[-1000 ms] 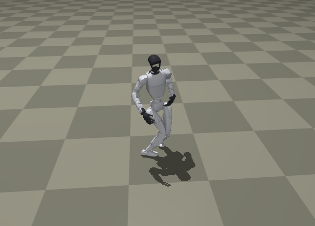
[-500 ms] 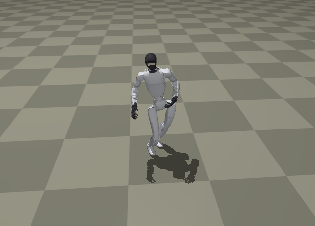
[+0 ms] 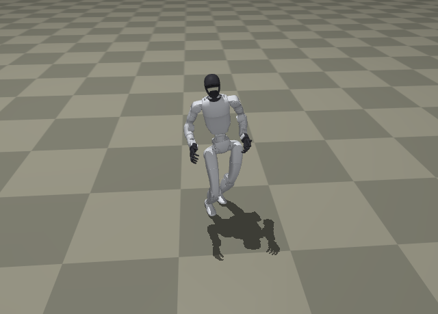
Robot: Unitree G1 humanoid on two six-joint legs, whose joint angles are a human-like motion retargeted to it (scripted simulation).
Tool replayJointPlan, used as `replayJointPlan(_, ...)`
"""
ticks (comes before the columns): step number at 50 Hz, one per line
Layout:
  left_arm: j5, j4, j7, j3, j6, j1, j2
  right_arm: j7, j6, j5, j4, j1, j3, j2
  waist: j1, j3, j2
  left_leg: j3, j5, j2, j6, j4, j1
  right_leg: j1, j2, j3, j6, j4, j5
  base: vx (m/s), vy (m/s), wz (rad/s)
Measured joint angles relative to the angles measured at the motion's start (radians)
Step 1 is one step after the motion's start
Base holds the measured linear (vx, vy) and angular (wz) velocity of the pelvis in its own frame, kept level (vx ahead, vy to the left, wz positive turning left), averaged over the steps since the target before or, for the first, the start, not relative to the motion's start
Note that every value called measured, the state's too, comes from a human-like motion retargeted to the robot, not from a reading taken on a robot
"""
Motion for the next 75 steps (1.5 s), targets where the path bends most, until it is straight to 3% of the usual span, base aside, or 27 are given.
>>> replayJointPlan(13, -0.083, 0.009, 0.109, -0.01, -0.083, 0.007, -0.038, -0.037, -0.049, 0.139, -0.035, -0.05, 0.012, 0.027, 0.082, -0.029, 0.008, -0.053, -0.017, 0.035, -0.001, 0.122, -0.101, -0.038, -0.006, -0.071, -0.014, -0.013, 0.008, 0.01, -0.03, 0.15)
replayJointPlan(22, -0.238, 0.033, 0.112, 0.001, -0.108, 0.032, -0.067, 0.081, -0.074, 0.342, -0.09, -0.101, 0.097, 0.055, 0.17, -0.028, 0.035, -0.105, -0.035, 0.083, 0.007, 0.247, -0.102, 0.025, 0.041, -0.111, -0.047, -0.041, 0.007, 0.07, -0.08, -0.02)
replayJointPlan(29, -0.412, 0.012, 0.09, 0.037, -0.131, 0.089, -0.142, 0.206, -0.074, 0.529, -0.17, -0.078, 0.17, 0.111, 0.238, -0.005, 0.072, -0.153, -0.056, 0.121, 0.019, 0.413, -0.06, 0.12, 0.112, -0.115, -0.091, -0.023, -0.012, 0.1, -0.1, -0.27)
replayJointPlan(35, -0.542, 0.045, 0.108, 0.125, -0.188, 0.093, -0.268, 0.272, -0.059, 0.689, -0.152, -0.01, 0.159, 0.212, 0.288, 0.025, 0.148, -0.243, -0.035, 0.152, -0.014, 0.637, -0.042, 0.188, 0.225, -0.105, -0.145, 0.006, -0.018, 0.09, -0.08, -0.55)
replayJointPlan(40, -0.628, 0.207, 0.208, 0.299, -0.279, 0.026, -0.384, 0.227, -0.093, 0.774, -0.123, 0.045, -0.018, 0.283, 0.282, 0.064, 0.172, -0.206, 0.13, 0.165, -0.03, 0.85, -0.106, 0.167, 0.243, -0.07, -0.154, 0.1, -0.034, 0.02, -0.02, -0.45)
replayJointPlan(44, -0.665, 0.412, 0.381, 0.536, -0.381, -0.055, -0.41, 0.062, -0.208, 0.777, -0.22, 0.031, -0.291, 0.281, 0.242, 0.097, 0.185, -0.143, 0.201, 0.196, 0.02, 0.999, -0.217, 0.105, 0.241, -0.039, -0.142, 0.177, -0.047, -0.02, 0.01, -0.5)
replayJointPlan(48, -0.647, 0.583, 0.555, 0.755, -0.445, -0.092, -0.314, -0.146, -0.321, 0.637, -0.418, -0.058, -0.551, 0.166, 0.189, 0.141, 0.207, -0.108, 0.168, 0.216, 0.104, 1.131, -0.381, 0.015, 0.245, -0.007, -0.13, 0.239, -0.051, -0.04, 0.04, -0.6)
replayJointPlan(52, -0.553, 0.661, 0.642, 0.843, -0.436, -0.05, -0.169, -0.283, -0.311, 0.379, -0.637, -0.215, -0.68, -0.032, 0.168, 0.186, 0.217, -0.095, 0.128, 0.212, 0.184, 1.25, -0.62, -0.098, 0.258, 0.034, -0.11, 0.273, -0.039, -0.06, 0.07, -0.66)
replayJointPlan(57, -0.45, 0.579, 0.608, 0.763, -0.41, 0.032, -0.077, -0.282, -0.212, 0.117, -0.901, -0.525, -0.599, -0.192, 0.212, 0.202, 0.207, -0.085, 0.051, 0.165, 0.265, 1.305, -0.973, -0.245, 0.28, 0.111, -0.057, 0.275, -0.003, -0.06, 0.09, -0.74)
replayJointPlan(60, -0.408, 0.404, 0.561, 0.645, -0.413, 0.038, -0.087, -0.253, -0.197, 0.064, -1.039, -0.674, -0.476, -0.148, 0.235, 0.199, 0.197, -0.075, 0.008, 0.123, 0.277, 1.235, -1.125, -0.325, 0.272, 0.148, -0.016, 0.269, 0.029, -0.03, 0.08, -0.46)
replayJointPlan(63, -0.336, 0.175, 0.57, 0.519, -0.446, -0.019, -0.103, -0.239, -0.234, 0.099, -1.121, -0.677, -0.395, -0.046, 0.233, 0.198, 0.187, -0.067, -0.008, 0.086, 0.252, 1.101, -1.194, -0.397, 0.242, 0.16, 0.014, 0.261, 0.053, -0.01, 0.05, 0.03)
replayJointPlan(70, -0.219, -0.229, 0.619, 0.266, -0.512, -0.296, -0.085, -0.165, -0.37, 0.38, -1.159, -0.347, -0.355, 0.069, 0.117, 0.2, 0.14, -0.075, -0.012, 0.036, 0.188, 0.748, -1.123, -0.459, 0.146, 0.105, 0.022, 0.21, 0.068, 0.05, 0.05, 0.73)
replayJointPlan(75, -0.331, -0.478, 0.458, 0.063, -0.505, -0.392, -0.099, -0.167, -0.419, 0.504, -1.083, -0.082, -0.422, 0.104, 0.022, 0.192, 0.095, -0.124, -0.048, -0.005, 0.159, 0.569, -0.967, -0.389, 0.076, 0.029, 0.008, 0.139, 0.073, 0.15, 0.07, 0.99)
